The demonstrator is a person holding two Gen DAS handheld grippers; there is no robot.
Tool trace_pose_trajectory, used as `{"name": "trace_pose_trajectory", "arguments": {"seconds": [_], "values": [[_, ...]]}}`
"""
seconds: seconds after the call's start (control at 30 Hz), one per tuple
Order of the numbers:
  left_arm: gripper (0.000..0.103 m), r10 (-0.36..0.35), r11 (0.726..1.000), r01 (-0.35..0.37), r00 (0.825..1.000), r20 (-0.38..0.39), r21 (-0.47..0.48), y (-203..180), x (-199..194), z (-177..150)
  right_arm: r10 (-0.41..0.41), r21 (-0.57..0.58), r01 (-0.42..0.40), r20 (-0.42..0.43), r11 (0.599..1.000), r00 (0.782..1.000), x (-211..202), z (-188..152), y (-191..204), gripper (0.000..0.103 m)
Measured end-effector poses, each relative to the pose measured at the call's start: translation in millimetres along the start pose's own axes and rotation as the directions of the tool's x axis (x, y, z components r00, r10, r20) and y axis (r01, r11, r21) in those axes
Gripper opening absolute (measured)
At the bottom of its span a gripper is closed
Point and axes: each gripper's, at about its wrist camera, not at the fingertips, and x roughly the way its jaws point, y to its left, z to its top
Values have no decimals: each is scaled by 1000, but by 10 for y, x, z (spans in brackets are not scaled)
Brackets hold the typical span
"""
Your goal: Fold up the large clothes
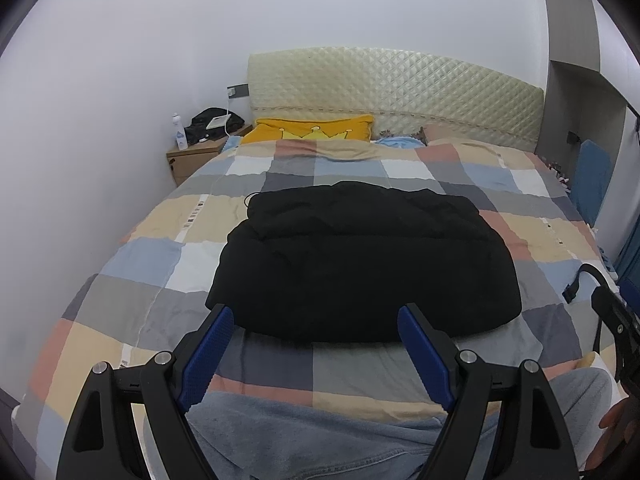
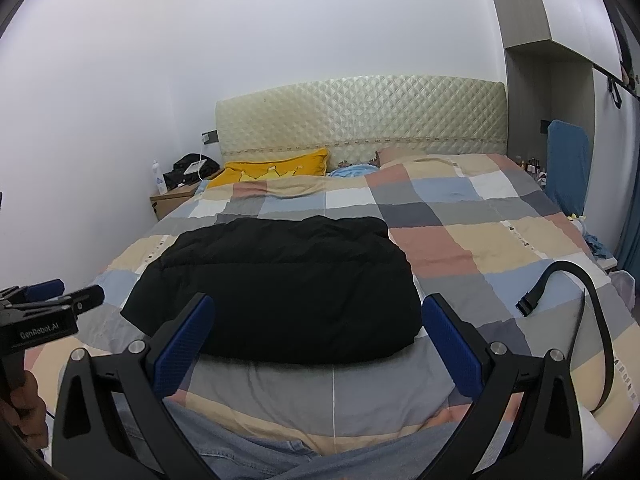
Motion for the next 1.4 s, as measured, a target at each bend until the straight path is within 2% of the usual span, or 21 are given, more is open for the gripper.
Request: {"name": "trace_pose_trajectory", "arguments": {"seconds": [1.4], "values": [[84,-13,1000,13,1000,-5,9,-37,14,-19,-19,13,19,-3,1000,1000,-38,-47,5,103]]}}
